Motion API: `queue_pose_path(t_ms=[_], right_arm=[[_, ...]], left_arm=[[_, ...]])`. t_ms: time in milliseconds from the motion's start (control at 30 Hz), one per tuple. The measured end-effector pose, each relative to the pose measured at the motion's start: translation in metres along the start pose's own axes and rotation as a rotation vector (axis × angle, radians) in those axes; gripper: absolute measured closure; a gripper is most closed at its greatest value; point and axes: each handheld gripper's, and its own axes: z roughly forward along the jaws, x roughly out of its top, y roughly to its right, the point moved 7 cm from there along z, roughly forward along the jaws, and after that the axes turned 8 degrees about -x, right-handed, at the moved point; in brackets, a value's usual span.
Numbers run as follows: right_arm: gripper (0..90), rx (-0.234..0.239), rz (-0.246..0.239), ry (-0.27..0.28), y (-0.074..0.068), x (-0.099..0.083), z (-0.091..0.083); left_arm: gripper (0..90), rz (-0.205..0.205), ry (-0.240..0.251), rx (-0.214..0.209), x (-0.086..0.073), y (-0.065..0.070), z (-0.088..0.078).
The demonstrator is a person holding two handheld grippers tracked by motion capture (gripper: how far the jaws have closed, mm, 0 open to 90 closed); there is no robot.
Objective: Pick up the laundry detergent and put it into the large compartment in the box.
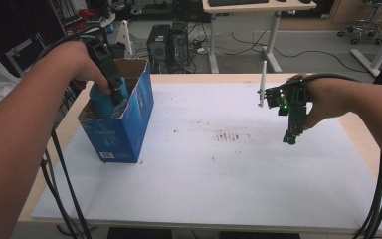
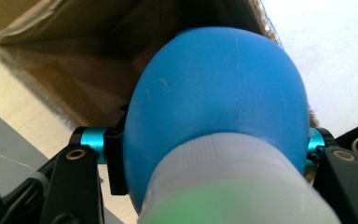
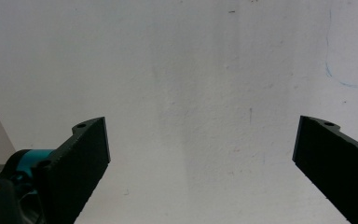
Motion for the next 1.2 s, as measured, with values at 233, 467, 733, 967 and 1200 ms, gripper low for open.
queue_pose_path(t_ms=[233,467,733,967,1200], right_arm=[[2.8,0.003,0.003,-0.001,0.0,0.0,0.0],[2.7,0.002,-0.013,-0.003,-0.001,0.003,0.002],[2.7,0.006,-0.004,-0.002,-0.001,0.003,0.003],[2.8,0.009,-0.004,-0.007,-0.002,0.003,0.004],[2.8,0.008,-0.001,-0.001,-0.001,0.004,0.005]], left_arm=[[38.0,0.103,-0.022,0.021,0.0,-0.001,0.012],[37.9,0.164,-0.033,0.026,0.0,-0.004,0.023],[38.0,0.233,-0.053,0.013,-0.001,-0.006,0.03],[37.9,0.256,-0.067,0.013,-0.001,-0.007,0.034],[37.5,0.249,-0.059,-0.003,-0.003,-0.008,0.034]])
